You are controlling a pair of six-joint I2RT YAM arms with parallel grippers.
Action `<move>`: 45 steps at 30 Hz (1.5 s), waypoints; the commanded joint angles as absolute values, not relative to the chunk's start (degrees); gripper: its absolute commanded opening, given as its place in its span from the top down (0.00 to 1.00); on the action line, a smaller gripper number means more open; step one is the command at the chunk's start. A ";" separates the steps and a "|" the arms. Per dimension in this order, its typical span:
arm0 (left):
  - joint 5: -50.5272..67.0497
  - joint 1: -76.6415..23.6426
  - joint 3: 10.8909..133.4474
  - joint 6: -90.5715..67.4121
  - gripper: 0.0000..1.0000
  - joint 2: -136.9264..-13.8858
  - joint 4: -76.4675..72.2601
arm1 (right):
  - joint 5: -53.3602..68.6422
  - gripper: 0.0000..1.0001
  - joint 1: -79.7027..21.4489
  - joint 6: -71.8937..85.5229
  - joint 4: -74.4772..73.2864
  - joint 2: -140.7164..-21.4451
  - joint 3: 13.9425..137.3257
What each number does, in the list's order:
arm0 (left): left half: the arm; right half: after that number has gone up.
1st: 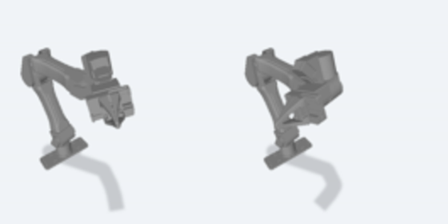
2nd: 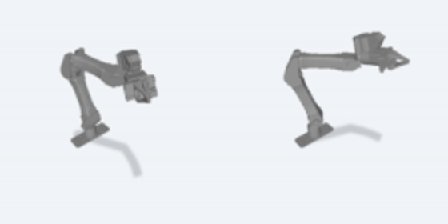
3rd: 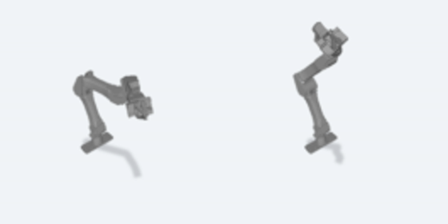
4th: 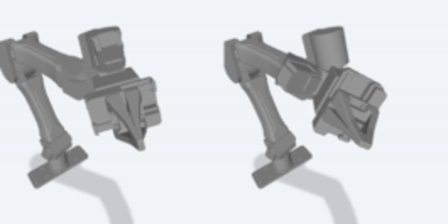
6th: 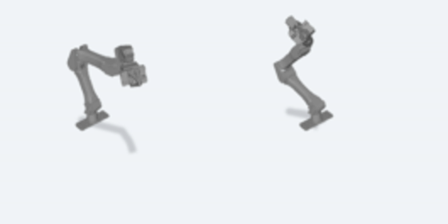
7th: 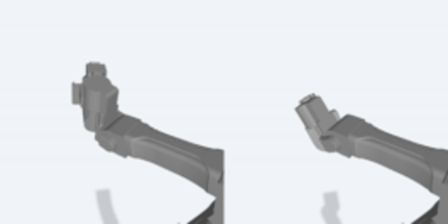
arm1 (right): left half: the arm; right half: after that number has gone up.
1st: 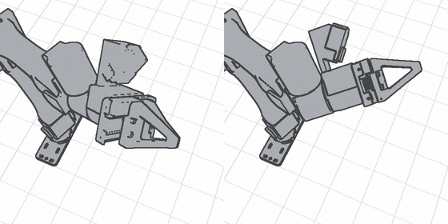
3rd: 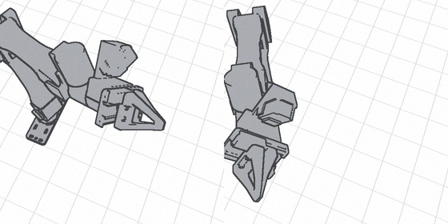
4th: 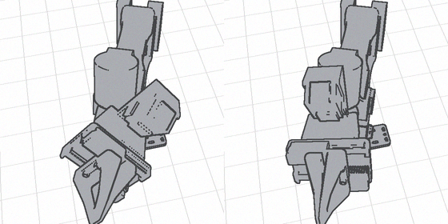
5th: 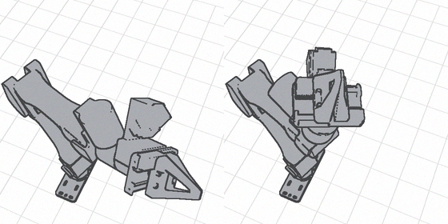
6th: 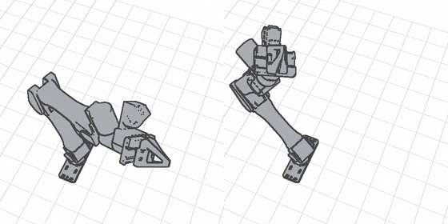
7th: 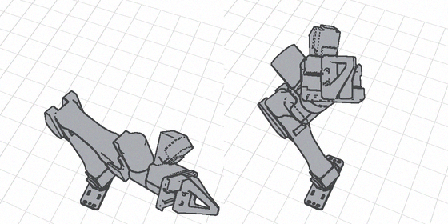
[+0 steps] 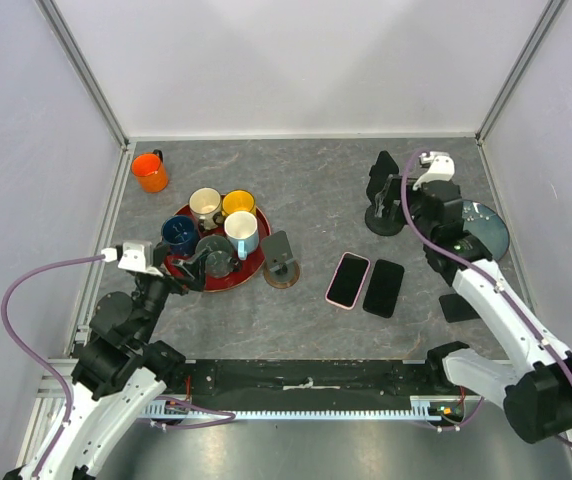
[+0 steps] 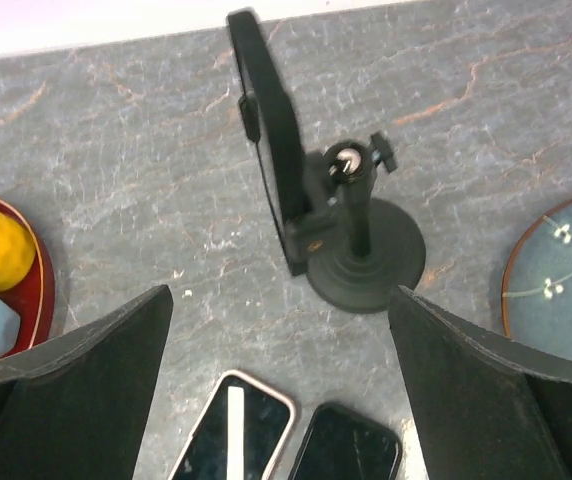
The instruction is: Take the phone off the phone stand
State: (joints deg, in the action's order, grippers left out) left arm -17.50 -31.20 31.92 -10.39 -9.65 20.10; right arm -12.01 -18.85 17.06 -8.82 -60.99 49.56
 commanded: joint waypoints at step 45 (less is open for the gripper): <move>-7.56 -29.53 45.71 -7.65 0.00 -42.10 12.83 | 10.82 1.00 -22.31 11.42 26.35 -83.23 59.94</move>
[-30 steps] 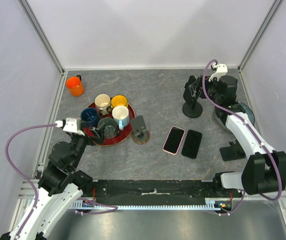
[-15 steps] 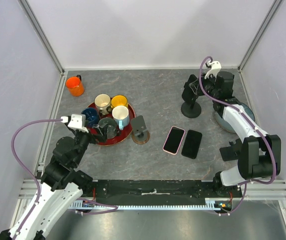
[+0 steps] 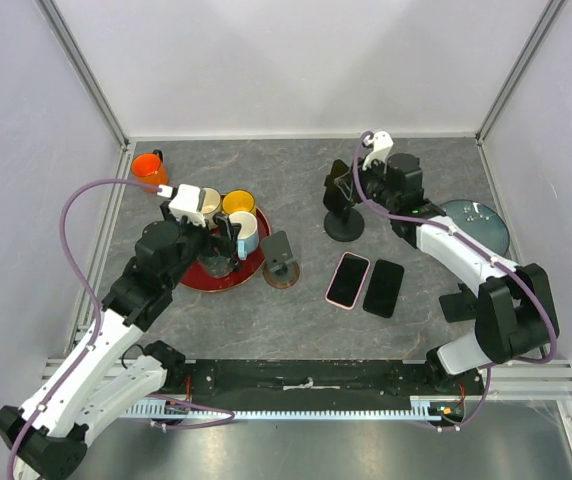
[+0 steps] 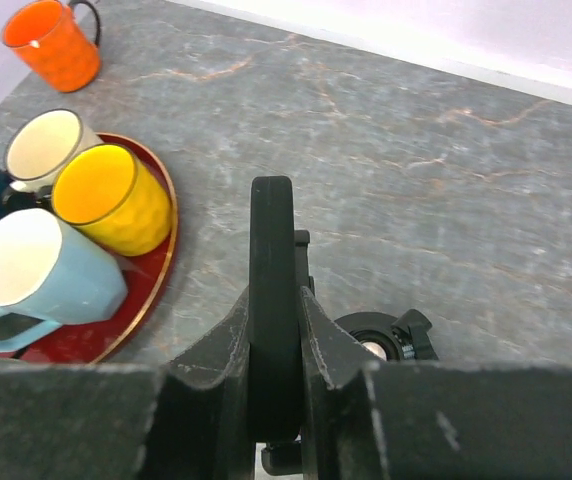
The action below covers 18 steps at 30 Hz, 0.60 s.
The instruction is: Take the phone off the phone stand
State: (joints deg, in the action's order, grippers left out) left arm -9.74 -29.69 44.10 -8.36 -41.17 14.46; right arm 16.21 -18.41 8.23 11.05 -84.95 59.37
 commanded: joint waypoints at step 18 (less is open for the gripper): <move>-10.02 -29.53 42.19 -6.33 0.00 -37.35 14.68 | -11.95 0.94 -33.22 10.02 24.44 -86.92 60.20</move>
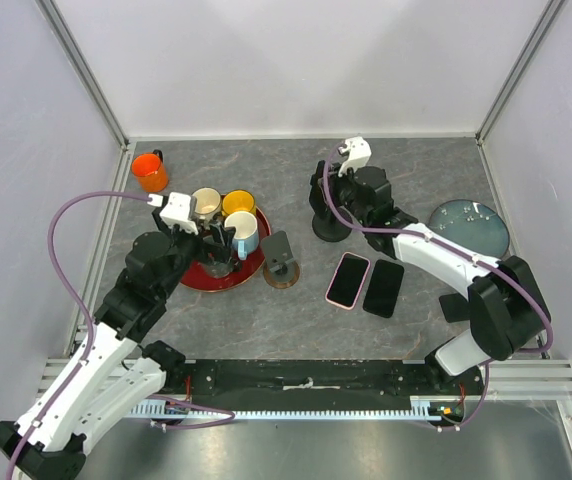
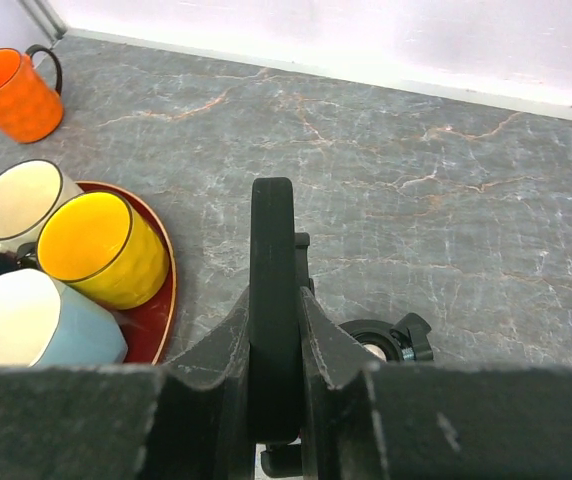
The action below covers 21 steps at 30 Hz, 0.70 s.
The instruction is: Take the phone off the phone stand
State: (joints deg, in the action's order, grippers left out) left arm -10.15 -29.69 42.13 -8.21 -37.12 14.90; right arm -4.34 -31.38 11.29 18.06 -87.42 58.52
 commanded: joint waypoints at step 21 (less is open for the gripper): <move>-5.71 -29.53 44.91 -10.46 0.00 -44.29 14.77 | -9.75 0.15 -34.19 12.83 24.34 -83.41 60.56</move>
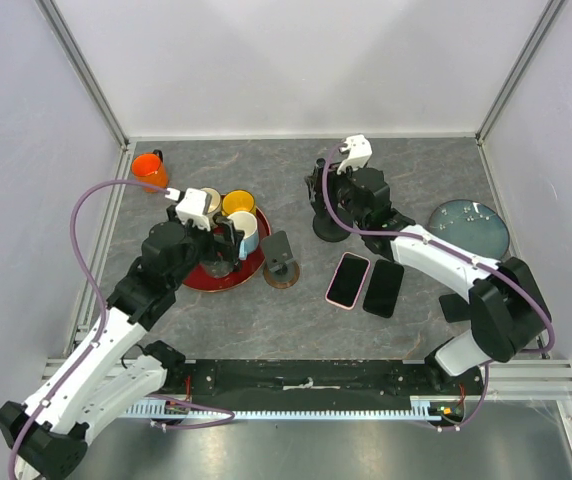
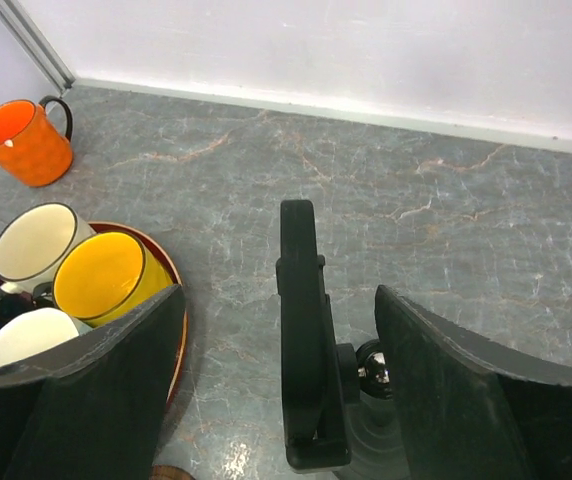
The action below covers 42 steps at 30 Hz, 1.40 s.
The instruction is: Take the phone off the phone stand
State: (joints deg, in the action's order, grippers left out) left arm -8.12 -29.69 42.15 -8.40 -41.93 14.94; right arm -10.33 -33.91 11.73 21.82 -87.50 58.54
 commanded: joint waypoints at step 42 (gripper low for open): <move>-58.88 -59.33 96.42 -6.33 0.02 -106.61 3.25 | 4.66 0.02 -12.57 15.56 40.52 -81.91 35.07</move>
State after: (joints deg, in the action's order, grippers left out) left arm -50.24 -59.18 93.80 -10.57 -105.03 6.90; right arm 3.29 -12.73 15.09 36.29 -81.52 35.46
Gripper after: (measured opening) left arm 0.987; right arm 0.982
